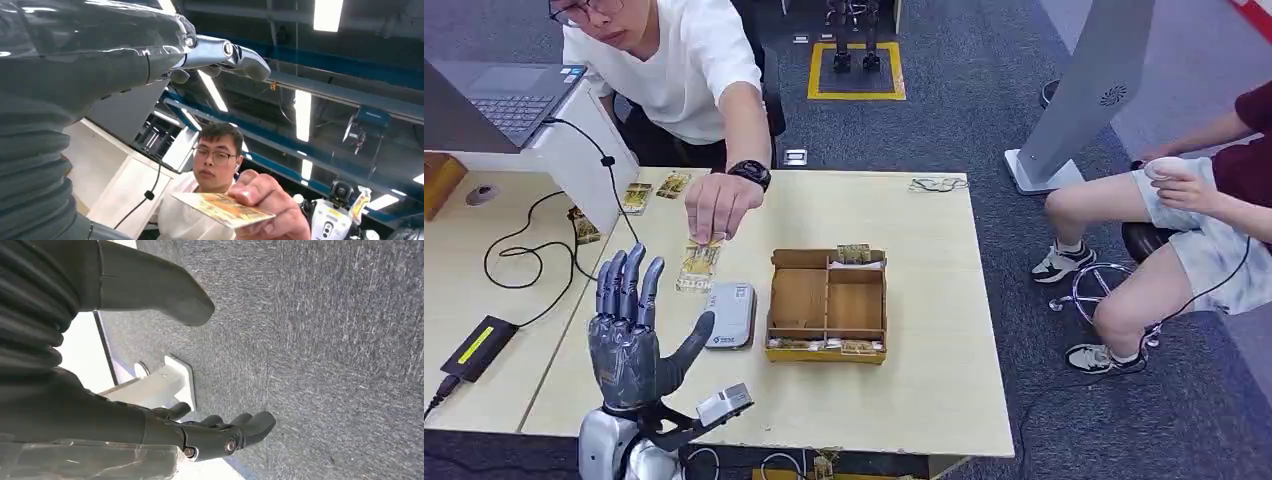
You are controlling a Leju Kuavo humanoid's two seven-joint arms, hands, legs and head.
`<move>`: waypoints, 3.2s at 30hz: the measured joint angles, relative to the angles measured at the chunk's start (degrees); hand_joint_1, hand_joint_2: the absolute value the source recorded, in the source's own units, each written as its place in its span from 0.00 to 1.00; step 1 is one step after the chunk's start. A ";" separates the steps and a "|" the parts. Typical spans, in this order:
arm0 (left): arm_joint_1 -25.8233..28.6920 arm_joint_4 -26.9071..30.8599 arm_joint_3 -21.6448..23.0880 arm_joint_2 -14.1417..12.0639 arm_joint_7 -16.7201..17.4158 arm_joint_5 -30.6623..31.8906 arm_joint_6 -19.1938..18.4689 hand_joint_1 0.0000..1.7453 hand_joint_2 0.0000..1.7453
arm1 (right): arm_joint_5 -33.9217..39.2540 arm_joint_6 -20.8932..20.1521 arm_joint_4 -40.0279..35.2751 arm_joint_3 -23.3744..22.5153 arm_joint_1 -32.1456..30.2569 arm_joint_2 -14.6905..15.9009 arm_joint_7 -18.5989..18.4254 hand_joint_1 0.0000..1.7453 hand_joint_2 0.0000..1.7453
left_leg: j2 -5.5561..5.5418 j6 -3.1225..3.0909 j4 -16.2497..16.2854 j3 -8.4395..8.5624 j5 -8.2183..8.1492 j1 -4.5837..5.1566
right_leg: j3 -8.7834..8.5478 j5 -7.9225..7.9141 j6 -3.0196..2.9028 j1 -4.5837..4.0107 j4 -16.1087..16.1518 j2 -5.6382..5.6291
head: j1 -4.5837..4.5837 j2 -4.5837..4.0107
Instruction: Pass the card to the sensor for recognition and then transmit it.
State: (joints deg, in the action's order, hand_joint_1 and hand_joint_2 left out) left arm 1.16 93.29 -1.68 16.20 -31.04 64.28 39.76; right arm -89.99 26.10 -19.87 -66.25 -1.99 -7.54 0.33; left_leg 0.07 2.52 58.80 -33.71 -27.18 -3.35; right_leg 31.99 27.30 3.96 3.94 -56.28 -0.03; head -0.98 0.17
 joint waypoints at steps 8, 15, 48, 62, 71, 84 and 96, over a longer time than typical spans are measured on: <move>-1.63 -0.55 -0.79 0.00 2.87 5.84 0.00 0.00 1.00 | 0.00 0.98 1.79 0.92 0.33 1.09 -0.31 0.00 1.00 | 0.00 0.00 0.00 0.00 0.00 0.00 | -0.01 -0.01 0.00 0.00 0.00 -0.01 | 0.02 0.00; -4.47 -3.61 -0.98 0.02 7.24 9.25 0.00 1.00 1.00 | 0.00 1.60 3.37 2.08 0.94 2.12 -0.77 0.00 1.00 | 0.01 0.01 0.01 0.01 0.01 0.00 | 0.00 -0.02 0.00 0.00 0.00 -0.03 | 0.00 0.00; -6.88 -7.08 -0.96 0.15 9.11 10.80 0.04 1.00 1.00 | 0.00 2.21 4.70 3.74 1.06 3.02 -1.22 0.00 1.00 | 0.06 0.00 0.01 0.00 0.00 0.00 | 0.03 -0.01 0.00 0.00 0.00 -0.07 | 0.00 0.00; -10.51 -16.31 0.66 -3.22 31.16 19.28 0.04 1.00 1.00 | 0.00 2.03 4.79 5.07 1.27 3.80 -1.79 0.00 1.00 | 0.03 0.02 0.01 0.00 0.02 0.00 | 0.00 -0.03 -0.01 0.00 0.00 -0.05 | 0.00 0.00; -13.82 -23.35 4.24 -8.81 37.59 19.21 0.07 1.00 1.00 | 0.00 1.86 4.92 6.10 1.32 4.37 -2.34 0.00 1.00 | 0.03 0.01 0.01 -0.02 0.02 0.00 | 0.01 -0.03 -0.01 0.00 -0.01 -0.05 | 0.00 0.00; -16.02 -31.91 5.81 -12.11 46.10 19.95 -0.26 1.00 1.00 | 0.00 1.75 5.11 6.21 1.41 4.37 -3.17 0.00 1.00 | 0.04 0.02 0.01 -0.01 0.02 0.00 | 0.00 -0.03 -0.01 0.00 -0.01 -0.06 | 0.02 0.00; -14.65 -35.10 5.81 -14.29 47.30 19.19 -1.25 1.00 1.00 | 0.04 1.09 4.92 5.44 1.08 4.37 -3.28 0.00 1.00 | 0.04 0.02 0.01 -0.02 0.01 0.00 | 0.01 -0.03 -0.02 0.00 -0.01 -0.05 | 0.00 0.00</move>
State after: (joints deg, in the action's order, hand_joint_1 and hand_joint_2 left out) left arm -13.49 58.18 4.13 1.90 16.26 83.47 38.51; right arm -89.94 27.19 -14.95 -60.81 -0.91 -3.17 -2.95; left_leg 0.11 2.53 58.81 -33.73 -27.17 -3.35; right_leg 31.99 27.27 3.95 3.94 -56.29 -0.08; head -0.98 0.17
